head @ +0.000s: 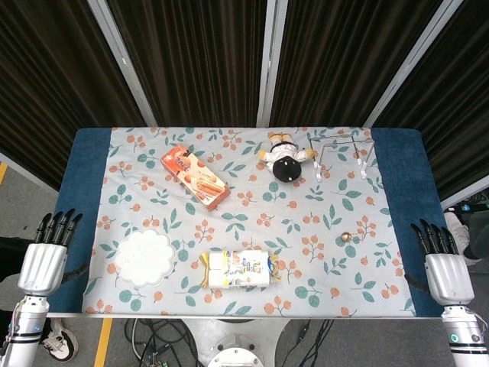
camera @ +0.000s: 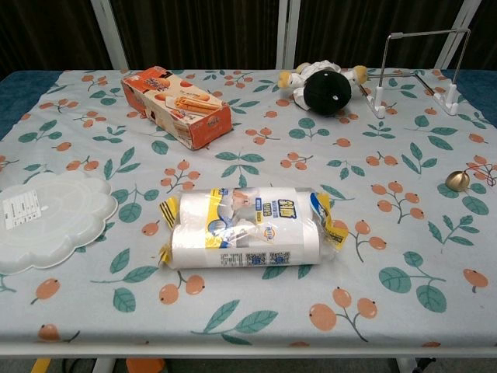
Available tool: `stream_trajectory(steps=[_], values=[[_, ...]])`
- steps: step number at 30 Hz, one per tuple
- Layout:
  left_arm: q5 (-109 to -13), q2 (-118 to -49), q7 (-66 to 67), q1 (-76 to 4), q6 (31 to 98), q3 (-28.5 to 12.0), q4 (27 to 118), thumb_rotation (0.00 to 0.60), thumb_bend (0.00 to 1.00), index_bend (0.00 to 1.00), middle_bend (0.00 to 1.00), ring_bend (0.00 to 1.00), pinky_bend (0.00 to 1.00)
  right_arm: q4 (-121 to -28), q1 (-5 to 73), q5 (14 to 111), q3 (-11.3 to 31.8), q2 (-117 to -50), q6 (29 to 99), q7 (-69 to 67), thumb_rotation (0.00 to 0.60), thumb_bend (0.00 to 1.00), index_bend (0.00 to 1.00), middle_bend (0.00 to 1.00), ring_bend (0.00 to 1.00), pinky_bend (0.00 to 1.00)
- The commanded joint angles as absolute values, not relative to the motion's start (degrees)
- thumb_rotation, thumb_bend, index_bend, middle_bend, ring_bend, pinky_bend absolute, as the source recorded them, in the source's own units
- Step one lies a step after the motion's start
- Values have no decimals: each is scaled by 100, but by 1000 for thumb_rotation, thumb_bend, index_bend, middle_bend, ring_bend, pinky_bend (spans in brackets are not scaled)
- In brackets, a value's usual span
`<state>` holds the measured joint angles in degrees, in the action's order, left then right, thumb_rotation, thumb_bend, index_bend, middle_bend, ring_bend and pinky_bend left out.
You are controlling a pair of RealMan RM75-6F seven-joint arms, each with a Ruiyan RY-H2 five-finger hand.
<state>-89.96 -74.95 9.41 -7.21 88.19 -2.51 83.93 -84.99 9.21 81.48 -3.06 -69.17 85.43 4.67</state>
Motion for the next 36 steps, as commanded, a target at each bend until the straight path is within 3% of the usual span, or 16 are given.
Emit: stream_trajectory(steps=[1,15,22,28,36], values=[[-8965,-7499,909,-729,8795,-263,8378,600,28,36,30,0,14,-8552,909,8078,-237,-6926,8428,574,600,17,0,0,0,0],[-8985,-7460,758,-732,8731,-188,8342,600,27,36,30,0,13,-9195,1179,8002,43,-6644,7827,1165,600,11,0,0,0,0],[-8931,-7558,649,-746,8664,-189,8236,600,28,36,30,0,13,-9857,1682,7575,331,-6365,7068,1935,600,0,0,0,0,0],[-9057,-7575,385,-776,8640,-115,8121,600,29,38,30,0,13,-9845,2282,7149,594,-6561,6289,2372,600,0,3,0,0,0],[-9061,-7632,129,-750,8651,-76,7919,600,29,42,30,0,13,-9479,2723,6710,662,-7095,5786,2678,600,0,148,0,0,0]])
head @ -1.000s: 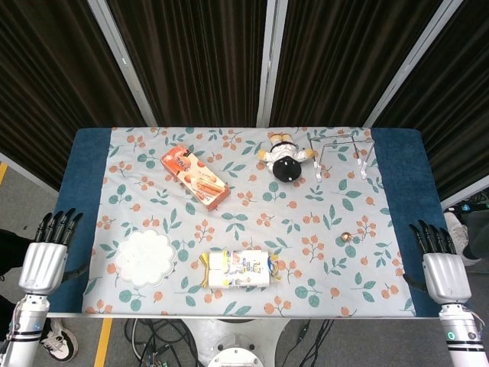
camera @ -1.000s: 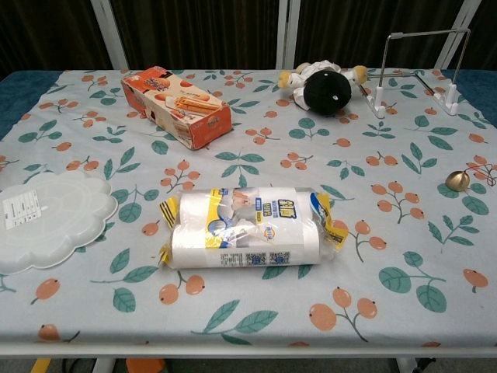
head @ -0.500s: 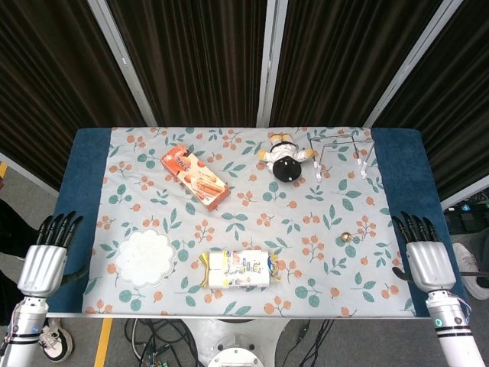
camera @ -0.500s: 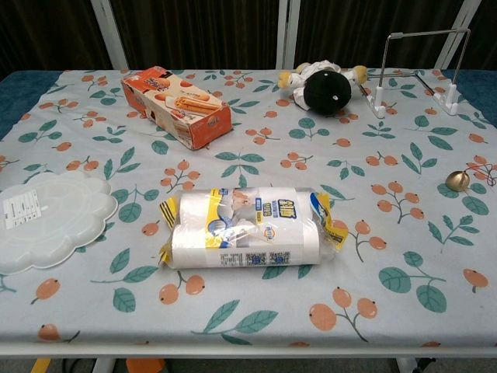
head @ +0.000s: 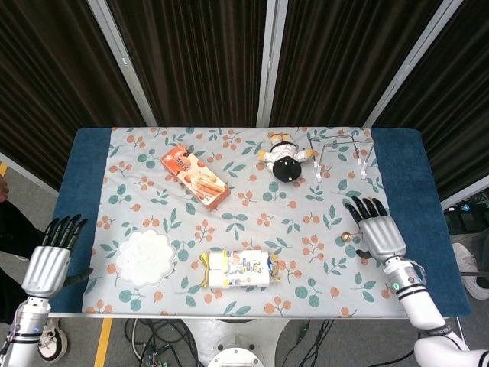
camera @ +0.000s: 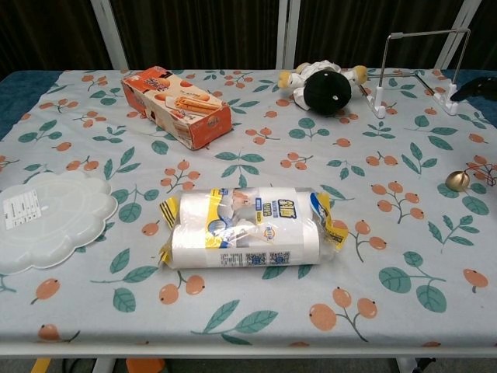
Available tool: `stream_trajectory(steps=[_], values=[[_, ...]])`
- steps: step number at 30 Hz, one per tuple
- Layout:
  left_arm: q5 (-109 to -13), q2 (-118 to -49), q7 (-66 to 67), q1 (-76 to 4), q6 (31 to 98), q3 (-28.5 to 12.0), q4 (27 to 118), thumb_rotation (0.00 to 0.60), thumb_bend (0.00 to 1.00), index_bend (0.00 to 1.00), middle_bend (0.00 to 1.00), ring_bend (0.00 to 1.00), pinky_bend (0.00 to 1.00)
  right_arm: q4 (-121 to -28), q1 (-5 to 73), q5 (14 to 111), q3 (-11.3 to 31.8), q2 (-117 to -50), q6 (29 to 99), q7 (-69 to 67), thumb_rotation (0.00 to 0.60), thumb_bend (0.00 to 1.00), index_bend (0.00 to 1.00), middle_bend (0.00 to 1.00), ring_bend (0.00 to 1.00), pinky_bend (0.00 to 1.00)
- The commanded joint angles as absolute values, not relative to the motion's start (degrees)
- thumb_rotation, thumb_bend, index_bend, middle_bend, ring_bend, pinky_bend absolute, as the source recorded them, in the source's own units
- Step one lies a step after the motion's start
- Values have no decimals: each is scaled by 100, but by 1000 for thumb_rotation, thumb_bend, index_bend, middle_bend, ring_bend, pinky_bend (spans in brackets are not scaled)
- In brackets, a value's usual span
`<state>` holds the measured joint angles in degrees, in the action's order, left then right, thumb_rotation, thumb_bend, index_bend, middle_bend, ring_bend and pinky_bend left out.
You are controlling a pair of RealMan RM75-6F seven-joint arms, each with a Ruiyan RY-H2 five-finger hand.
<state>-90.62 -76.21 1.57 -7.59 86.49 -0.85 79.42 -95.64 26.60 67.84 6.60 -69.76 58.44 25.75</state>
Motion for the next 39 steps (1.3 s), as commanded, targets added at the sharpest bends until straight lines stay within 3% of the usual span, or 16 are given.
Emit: stream_trajectory(steps=[1,6,19,26,39], values=[[-9057,-7635,111,-749,8651,-76,7909,600,29,42,30,0,13,-9454,2743,6682,663,-7135,5787,2715,600,0,161,0,0,0],[-9060,-7640,13,-746,8647,-64,7870,600,29,42,30,0,13,-9363,2825,6465,672,-7234,5787,2879,600,0,237,0,0,0],[-9098,-7652,-82,-750,8651,-36,7805,600,31,42,30,0,13,-9013,3125,6033,673,-7456,5468,2945,600,2,316,0,0,0],[-9069,-7668,-158,-737,8630,-24,7753,600,31,42,30,0,13,-8940,3215,5980,651,-7503,5450,2913,600,109,368,0,0,0],[-9074,-7671,-273,-739,8621,-14,7724,600,32,42,30,0,13,-8896,3293,5802,552,-7528,5433,2941,600,189,392,0,0,0]])
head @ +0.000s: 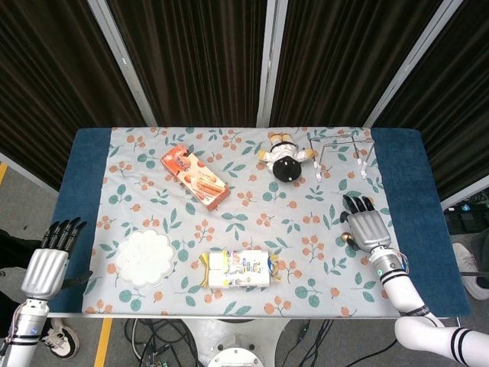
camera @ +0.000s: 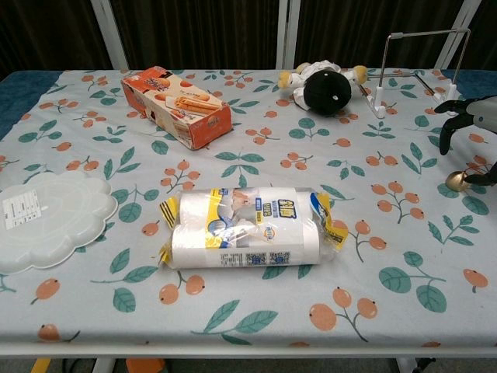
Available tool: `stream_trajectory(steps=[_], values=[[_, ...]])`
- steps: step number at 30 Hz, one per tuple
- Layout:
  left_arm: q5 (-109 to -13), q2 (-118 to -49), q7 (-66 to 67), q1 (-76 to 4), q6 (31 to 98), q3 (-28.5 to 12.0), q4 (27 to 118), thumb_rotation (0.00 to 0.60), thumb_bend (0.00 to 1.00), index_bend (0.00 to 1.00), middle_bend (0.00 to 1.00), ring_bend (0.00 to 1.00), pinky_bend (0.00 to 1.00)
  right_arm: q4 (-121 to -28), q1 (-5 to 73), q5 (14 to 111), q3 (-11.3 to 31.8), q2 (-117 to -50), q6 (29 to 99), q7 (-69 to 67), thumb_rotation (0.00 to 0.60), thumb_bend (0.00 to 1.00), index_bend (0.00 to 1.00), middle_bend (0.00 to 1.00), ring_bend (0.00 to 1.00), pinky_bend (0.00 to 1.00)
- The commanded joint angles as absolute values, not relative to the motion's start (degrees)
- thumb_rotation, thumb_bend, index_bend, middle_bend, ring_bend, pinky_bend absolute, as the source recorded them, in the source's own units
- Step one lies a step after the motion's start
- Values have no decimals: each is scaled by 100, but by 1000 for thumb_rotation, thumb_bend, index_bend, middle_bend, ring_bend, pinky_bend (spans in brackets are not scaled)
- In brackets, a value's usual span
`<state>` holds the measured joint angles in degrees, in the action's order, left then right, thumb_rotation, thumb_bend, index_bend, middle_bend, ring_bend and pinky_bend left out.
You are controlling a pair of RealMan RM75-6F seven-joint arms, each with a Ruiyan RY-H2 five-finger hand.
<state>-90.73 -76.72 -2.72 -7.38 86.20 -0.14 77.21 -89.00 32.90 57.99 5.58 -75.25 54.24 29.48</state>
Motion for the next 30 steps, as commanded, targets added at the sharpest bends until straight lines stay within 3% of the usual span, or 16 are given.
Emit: stream_trajectory(steps=[1,21,30], values=[[-9074,-7670,-274,-740,8619,-14,7727,600,32,42,30,0,13,-8894,3295,5806,548,-7528,5440,2933,600,194,396,0,0,0],[-9061,-7662,-264,-742,8599,-9,7755,600,31,42,30,0,14,-8868,3341,5825,468,-7566,5514,2830,600,260,529,0,0,0],[-9056,-7665,-273,-741,8587,-3,7747,600,32,42,30,0,14,-8835,3355,5729,417,-7582,5482,2863,600,269,539,0,0,0]])
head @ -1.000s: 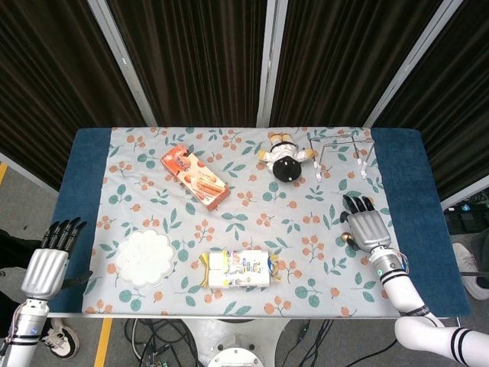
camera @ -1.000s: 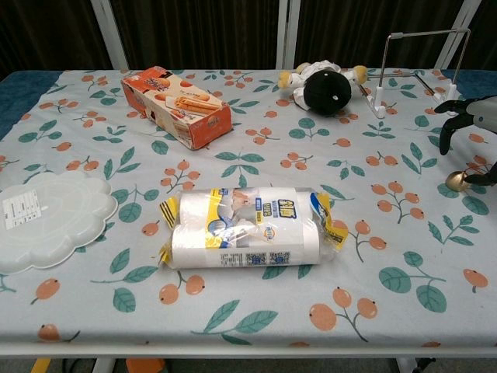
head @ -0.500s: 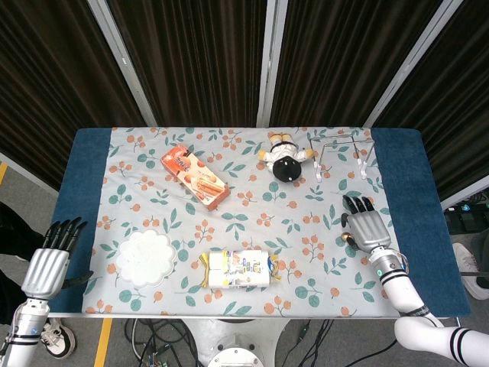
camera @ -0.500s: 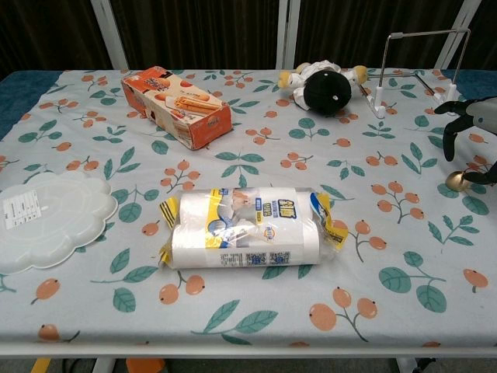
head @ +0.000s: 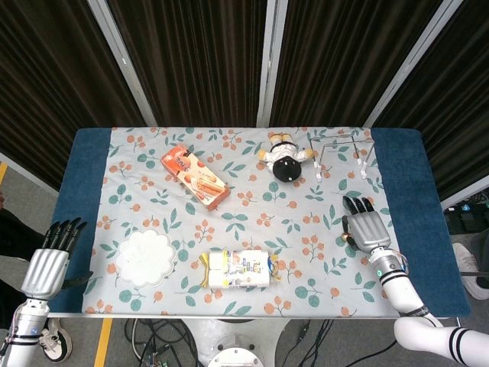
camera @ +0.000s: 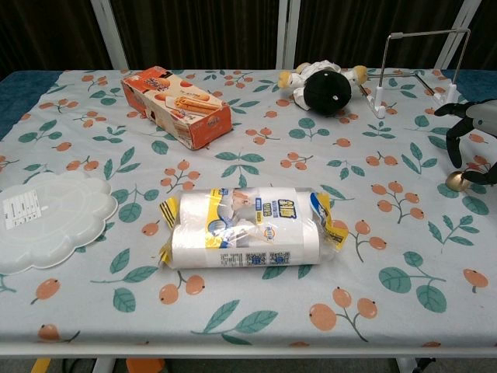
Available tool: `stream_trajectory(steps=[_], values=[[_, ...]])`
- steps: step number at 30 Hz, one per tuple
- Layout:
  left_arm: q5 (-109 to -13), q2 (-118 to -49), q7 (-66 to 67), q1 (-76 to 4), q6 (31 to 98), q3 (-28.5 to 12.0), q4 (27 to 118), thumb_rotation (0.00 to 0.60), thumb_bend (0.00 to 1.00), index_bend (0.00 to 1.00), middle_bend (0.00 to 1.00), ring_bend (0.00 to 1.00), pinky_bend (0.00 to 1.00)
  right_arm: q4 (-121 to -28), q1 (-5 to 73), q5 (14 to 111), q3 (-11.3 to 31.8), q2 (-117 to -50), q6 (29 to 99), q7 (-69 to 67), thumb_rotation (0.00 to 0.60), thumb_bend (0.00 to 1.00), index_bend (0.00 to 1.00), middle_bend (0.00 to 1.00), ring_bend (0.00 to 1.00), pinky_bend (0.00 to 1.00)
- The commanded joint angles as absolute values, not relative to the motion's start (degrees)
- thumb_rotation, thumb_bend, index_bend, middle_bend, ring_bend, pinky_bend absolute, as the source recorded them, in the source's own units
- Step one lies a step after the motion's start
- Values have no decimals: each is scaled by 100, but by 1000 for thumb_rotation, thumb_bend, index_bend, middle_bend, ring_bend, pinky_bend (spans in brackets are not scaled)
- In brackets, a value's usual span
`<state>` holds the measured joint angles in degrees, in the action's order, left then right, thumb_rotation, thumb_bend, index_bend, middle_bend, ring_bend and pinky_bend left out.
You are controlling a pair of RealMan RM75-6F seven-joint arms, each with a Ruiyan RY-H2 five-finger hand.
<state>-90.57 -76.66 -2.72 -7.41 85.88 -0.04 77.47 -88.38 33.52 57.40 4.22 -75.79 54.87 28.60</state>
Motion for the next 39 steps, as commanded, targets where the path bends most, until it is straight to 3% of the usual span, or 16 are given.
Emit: stream_trajectory(steps=[1,39], values=[[-9056,-7664,-273,-740,8586,-1,7748,600,32,42,30,0,13,-8835,3359,5720,416,-7581,5478,2865,600,270,540,0,0,0],[-9052,-7657,-378,-731,8527,42,7768,600,31,42,30,0,14,-8935,3375,5633,379,-7499,5571,2794,600,337,593,38,0,0]])
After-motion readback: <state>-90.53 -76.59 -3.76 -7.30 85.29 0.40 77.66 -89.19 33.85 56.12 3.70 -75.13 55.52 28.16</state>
